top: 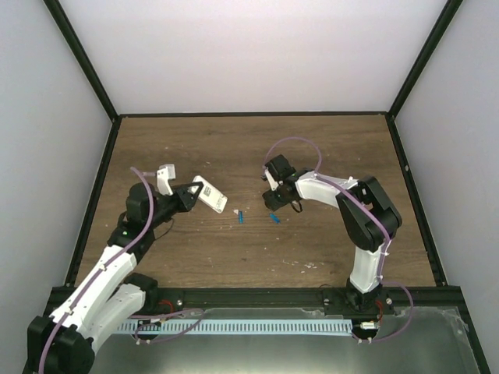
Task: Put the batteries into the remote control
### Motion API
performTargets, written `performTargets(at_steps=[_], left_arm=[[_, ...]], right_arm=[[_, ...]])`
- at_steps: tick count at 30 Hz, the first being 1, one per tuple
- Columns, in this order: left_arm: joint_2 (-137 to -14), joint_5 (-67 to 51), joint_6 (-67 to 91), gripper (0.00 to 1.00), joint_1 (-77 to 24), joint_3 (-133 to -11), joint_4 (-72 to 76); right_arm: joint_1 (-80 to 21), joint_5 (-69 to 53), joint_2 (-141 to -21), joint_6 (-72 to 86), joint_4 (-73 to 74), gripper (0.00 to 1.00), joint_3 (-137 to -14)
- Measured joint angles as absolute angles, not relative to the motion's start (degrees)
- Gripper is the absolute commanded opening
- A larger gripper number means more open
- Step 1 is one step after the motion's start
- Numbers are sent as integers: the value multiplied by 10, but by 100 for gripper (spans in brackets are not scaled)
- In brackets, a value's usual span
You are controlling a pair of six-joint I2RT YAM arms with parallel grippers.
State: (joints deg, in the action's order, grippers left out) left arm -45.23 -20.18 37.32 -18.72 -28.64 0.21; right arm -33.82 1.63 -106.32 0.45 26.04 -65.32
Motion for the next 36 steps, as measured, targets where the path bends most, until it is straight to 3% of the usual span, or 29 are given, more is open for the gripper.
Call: performTargets(at_steps=[6,13,25,36], left_arm=[[-436,-202,379,6,-187,-285,3],[-406,-187,468,0,-187,-212,46],[-257,-78,650,0,-187,-114,66],[-143,-16,715,0,-187,-93,10]], right_arm=[[-338,16,-1061,13,270,70,-653],[-344,-9,-1026,57,293,67,-659],[-434,-63,-1053,166,317,54,-763],[-449,-90,-1109,199,344,39,-784]])
